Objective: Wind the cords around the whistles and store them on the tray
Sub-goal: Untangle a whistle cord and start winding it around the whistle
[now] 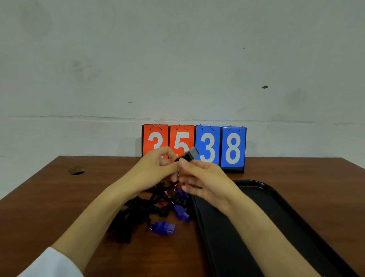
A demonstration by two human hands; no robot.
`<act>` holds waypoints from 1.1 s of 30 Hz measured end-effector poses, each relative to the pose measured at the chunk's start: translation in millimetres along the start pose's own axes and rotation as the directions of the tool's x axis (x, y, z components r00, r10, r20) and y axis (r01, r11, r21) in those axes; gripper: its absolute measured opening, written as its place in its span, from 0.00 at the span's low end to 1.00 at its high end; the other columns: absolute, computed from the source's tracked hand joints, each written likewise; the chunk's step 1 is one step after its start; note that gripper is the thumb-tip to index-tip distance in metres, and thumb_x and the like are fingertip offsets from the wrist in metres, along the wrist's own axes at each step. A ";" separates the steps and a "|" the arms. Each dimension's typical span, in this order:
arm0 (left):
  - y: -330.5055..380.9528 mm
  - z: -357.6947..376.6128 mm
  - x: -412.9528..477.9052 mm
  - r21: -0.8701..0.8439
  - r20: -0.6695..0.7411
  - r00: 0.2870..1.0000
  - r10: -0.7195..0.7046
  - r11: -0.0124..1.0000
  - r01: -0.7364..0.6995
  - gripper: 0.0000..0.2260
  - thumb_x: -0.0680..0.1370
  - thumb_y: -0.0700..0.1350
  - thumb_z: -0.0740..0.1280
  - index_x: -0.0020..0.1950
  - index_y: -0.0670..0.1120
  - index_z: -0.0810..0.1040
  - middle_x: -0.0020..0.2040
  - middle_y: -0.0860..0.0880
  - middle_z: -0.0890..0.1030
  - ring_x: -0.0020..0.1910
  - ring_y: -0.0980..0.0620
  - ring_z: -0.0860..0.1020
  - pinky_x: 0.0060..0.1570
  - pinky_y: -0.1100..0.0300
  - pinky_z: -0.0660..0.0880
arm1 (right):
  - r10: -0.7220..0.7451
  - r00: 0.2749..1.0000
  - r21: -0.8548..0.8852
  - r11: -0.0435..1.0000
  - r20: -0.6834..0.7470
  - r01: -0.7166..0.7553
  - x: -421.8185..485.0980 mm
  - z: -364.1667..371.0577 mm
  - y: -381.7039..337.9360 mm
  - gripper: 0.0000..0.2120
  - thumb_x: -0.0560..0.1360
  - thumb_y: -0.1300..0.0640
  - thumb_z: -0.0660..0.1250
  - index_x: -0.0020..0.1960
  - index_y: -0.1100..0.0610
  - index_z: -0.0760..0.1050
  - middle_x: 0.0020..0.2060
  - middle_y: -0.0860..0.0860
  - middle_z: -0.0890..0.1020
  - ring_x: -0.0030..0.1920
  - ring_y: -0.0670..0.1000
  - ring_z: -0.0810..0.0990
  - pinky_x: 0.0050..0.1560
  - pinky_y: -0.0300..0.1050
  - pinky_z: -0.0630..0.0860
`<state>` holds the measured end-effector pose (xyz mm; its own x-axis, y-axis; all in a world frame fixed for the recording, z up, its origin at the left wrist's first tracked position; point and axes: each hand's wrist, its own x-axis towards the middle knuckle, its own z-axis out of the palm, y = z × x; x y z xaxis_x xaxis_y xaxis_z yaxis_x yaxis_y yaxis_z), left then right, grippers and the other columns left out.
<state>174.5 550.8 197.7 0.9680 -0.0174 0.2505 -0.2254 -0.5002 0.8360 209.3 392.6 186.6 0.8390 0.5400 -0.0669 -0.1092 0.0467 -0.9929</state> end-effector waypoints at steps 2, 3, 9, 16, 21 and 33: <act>4.7 4.0 -2.0 -0.052 0.022 1.000 0.020 0.998 -0.019 0.09 0.77 0.46 0.67 0.53 0.42 0.73 0.29 0.48 0.79 0.30 0.51 0.78 0.40 0.57 0.77 | -0.060 0.994 0.175 0.982 -0.090 0.075 1.3 7.3 0.0 0.15 0.72 0.53 0.70 0.53 0.62 0.79 0.40 0.54 0.83 0.42 0.49 0.81 0.44 0.41 0.78; 5.4 3.3 -2.2 -0.089 0.038 0.999 0.016 0.996 -0.012 0.09 0.76 0.44 0.67 0.54 0.43 0.73 0.28 0.47 0.77 0.27 0.51 0.76 0.35 0.57 0.76 | -0.075 0.988 0.250 0.962 -0.134 0.106 1.9 10.1 -1.8 0.12 0.72 0.53 0.70 0.51 0.60 0.79 0.39 0.53 0.83 0.43 0.49 0.81 0.44 0.41 0.78; -1.8 -8.4 2.3 -0.120 0.045 0.986 -0.158 0.979 0.162 0.04 0.77 0.37 0.65 0.49 0.44 0.74 0.23 0.51 0.69 0.21 0.55 0.64 0.22 0.63 0.61 | -0.135 0.980 0.660 0.725 -0.148 0.199 -9.9 0.2 -35.5 0.17 0.78 0.47 0.59 0.38 0.59 0.71 0.26 0.51 0.76 0.28 0.48 0.78 0.40 0.42 0.78; -17.5 -24.4 9.6 -0.398 -0.121 0.943 -0.310 0.886 0.240 0.16 0.74 0.56 0.68 0.44 0.43 0.73 0.26 0.51 0.64 0.24 0.54 0.62 0.23 0.64 0.61 | -0.018 1.000 -0.440 0.898 0.005 0.018 -19.6 -29.2 -47.3 0.16 0.76 0.43 0.61 0.45 0.57 0.70 0.23 0.47 0.63 0.23 0.45 0.57 0.22 0.35 0.56; -14.4 -23.1 5.2 -0.444 0.058 0.937 -0.343 0.832 0.332 0.35 0.63 0.73 0.59 0.44 0.41 0.75 0.27 0.47 0.68 0.24 0.50 0.67 0.26 0.62 0.66 | 0.071 0.992 -0.728 0.674 -0.105 -0.125 -11.1 -35.7 -36.5 0.17 0.76 0.43 0.62 0.41 0.57 0.67 0.26 0.49 0.64 0.24 0.46 0.58 0.22 0.35 0.57; -11.4 -33.7 7.2 -0.629 -0.269 0.939 -0.212 0.777 -0.005 0.06 0.77 0.36 0.63 0.40 0.43 0.72 0.28 0.50 0.70 0.20 0.57 0.61 0.18 0.67 0.56 | 0.041 0.952 -0.949 0.066 -0.305 -0.307 7.0 -69.4 -10.7 0.15 0.78 0.47 0.60 0.38 0.55 0.68 0.29 0.48 0.76 0.38 0.47 0.76 0.45 0.42 0.75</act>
<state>180.3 585.6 206.5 0.9274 0.3227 0.1894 -0.2494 0.1556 0.9558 253.3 337.5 190.0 0.9563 0.2596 -0.1345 0.2414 -0.9606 -0.1378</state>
